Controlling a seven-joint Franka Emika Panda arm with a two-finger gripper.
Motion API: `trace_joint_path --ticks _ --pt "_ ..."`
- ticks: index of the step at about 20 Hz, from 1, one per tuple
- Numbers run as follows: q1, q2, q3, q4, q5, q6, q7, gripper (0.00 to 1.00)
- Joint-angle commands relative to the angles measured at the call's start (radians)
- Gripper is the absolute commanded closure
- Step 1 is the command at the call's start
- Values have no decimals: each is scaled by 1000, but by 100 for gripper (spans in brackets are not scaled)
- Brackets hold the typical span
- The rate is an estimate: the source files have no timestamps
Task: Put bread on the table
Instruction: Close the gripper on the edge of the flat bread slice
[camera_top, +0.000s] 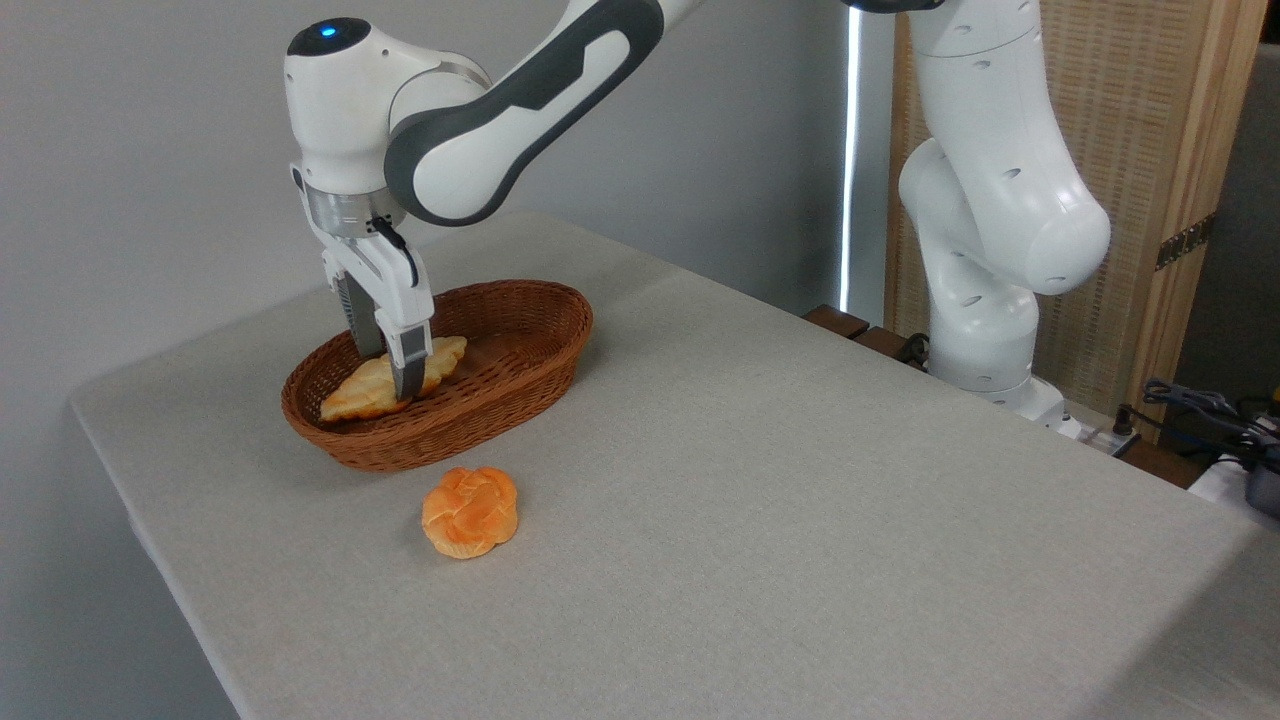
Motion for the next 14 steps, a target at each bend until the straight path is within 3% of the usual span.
trace_joint_path --ticks 1,3,5,6,10,14 --pt "-15 5 10 -1 -5 27 -3 0" --pt "-13 8 13 -3 15 24 6 0" --pt "-13 11 13 -3 91 19 0 0" --pt "-13 14 13 -3 105 19 0 0" --pt "-13 14 13 -3 105 19 -3 1" --pt "-13 13 13 -3 105 19 0 47"
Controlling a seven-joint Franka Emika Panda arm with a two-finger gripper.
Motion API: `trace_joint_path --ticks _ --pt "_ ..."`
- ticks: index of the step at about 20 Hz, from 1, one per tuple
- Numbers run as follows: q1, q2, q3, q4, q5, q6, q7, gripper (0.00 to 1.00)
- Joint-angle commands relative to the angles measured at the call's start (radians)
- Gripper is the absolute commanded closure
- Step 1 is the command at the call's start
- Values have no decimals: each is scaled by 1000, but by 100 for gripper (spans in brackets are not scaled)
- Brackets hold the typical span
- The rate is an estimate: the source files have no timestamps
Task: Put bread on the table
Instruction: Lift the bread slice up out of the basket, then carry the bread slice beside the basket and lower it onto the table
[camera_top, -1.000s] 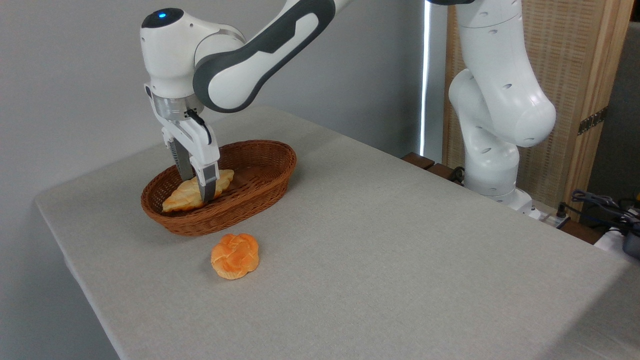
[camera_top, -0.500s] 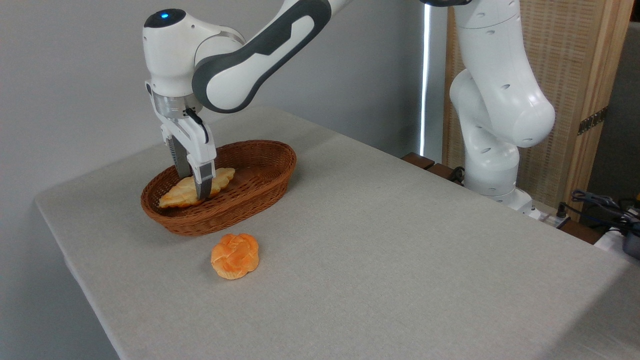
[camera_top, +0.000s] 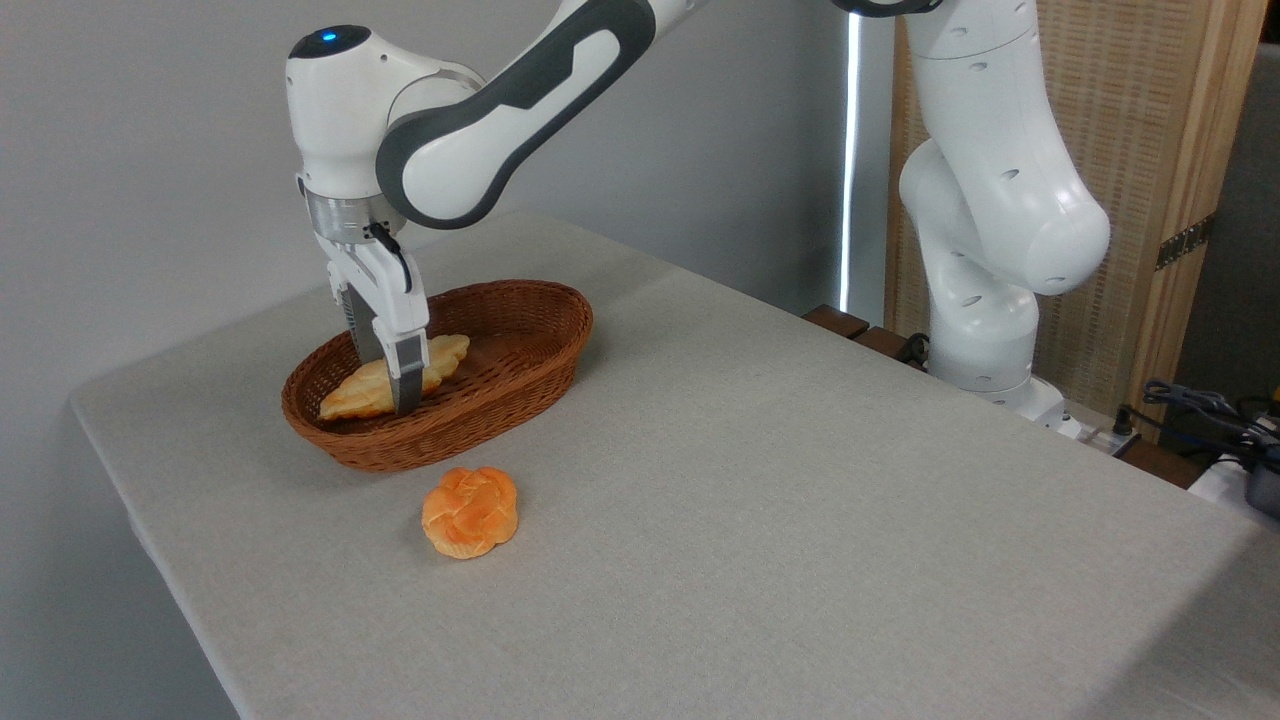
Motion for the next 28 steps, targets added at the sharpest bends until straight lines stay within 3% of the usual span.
trace_joint_path --ticks 1,14,23,28 --pt "-9 -2 12 -3 15 15 -1 51" --pt "-11 -23 6 0 15 13 -30 50" --pt "-9 -141 9 0 6 -68 -41 50" --pt "4 -227 54 -1 7 -187 -29 45"
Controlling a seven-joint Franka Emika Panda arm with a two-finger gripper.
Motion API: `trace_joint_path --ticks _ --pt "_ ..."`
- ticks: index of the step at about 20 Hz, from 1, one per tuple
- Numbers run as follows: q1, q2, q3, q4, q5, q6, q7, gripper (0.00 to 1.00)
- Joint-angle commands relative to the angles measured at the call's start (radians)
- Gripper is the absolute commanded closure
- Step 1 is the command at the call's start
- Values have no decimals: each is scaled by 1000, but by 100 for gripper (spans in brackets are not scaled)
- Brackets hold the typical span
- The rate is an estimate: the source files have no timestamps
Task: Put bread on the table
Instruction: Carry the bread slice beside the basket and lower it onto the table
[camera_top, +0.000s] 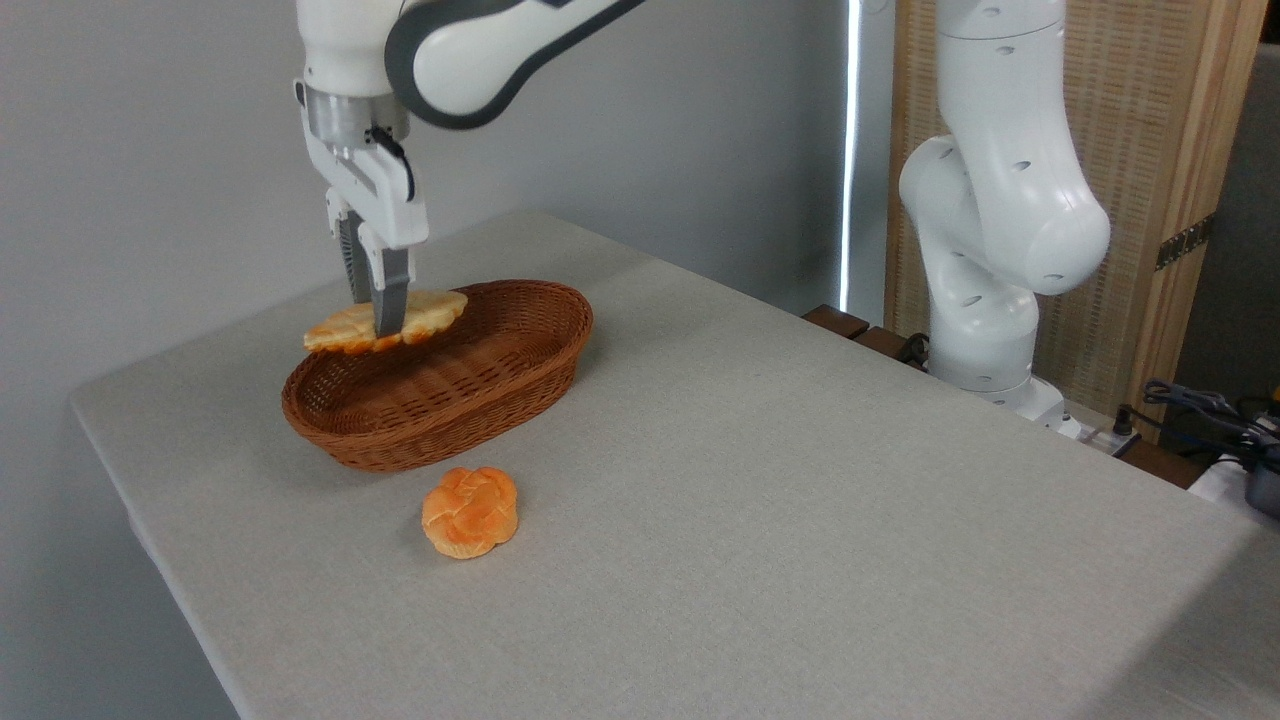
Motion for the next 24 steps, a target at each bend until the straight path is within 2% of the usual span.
trace_joint_path --ticks 1,8,12,14,16,19,20,22,23,24 --pt "-1 -86 75 -11 8 -131 -4 45" --pt "1 -175 250 -33 15 -346 177 42" --pt "1 -238 313 -150 16 -351 275 41" --pt "1 -260 322 -198 16 -351 317 40" --pt "1 -261 347 -224 16 -349 346 38" --pt "2 -258 350 -288 16 -337 389 36" --pt "2 -252 350 -294 16 -333 391 25" --pt "2 -237 351 -293 16 -326 391 19" --pt "2 -223 351 -293 16 -310 391 1" --pt "2 -220 350 -293 16 -290 391 0"
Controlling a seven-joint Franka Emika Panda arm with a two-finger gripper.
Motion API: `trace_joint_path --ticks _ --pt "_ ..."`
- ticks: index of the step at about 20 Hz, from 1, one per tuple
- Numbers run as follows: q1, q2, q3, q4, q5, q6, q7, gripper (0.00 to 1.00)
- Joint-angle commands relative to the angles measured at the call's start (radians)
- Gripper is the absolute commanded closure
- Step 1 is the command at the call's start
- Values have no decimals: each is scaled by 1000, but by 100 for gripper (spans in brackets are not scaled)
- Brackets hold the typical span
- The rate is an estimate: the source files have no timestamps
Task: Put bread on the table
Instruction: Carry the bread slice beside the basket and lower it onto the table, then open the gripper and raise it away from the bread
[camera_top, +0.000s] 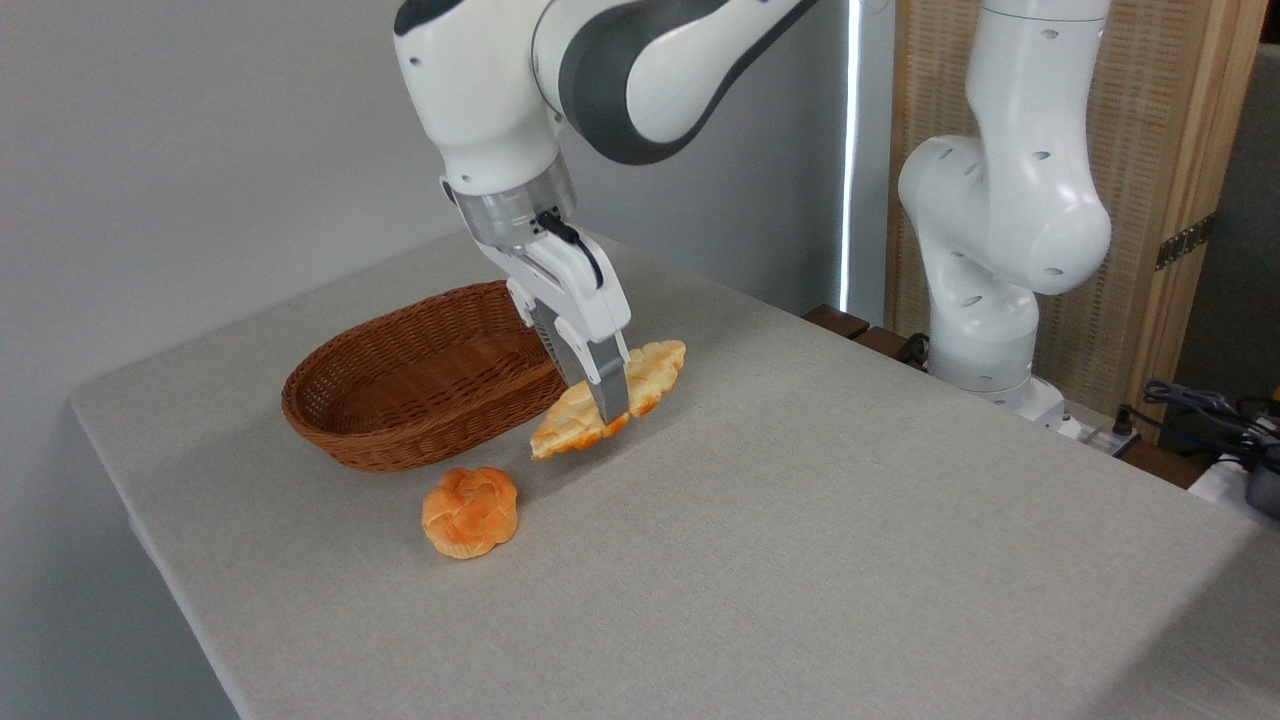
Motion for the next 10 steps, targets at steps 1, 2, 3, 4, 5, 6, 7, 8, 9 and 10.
trace_joint_path --ticks 1,2,3,4,5,6,7,8,9,10 --pt "-11 13 12 -8 10 54 16 0" --pt "-11 14 12 -7 10 60 16 0" --pt "-11 14 12 -7 10 66 18 0" --pt "-11 17 12 -7 10 83 16 0" --pt "-11 20 12 -7 10 95 16 0" --pt "-11 22 12 -7 10 103 16 0" --pt "-11 23 12 -5 10 109 16 0" --pt "-11 23 12 -5 10 109 16 0" --pt "-11 23 12 -5 8 109 16 0" --pt "-12 23 12 -4 10 109 16 0"
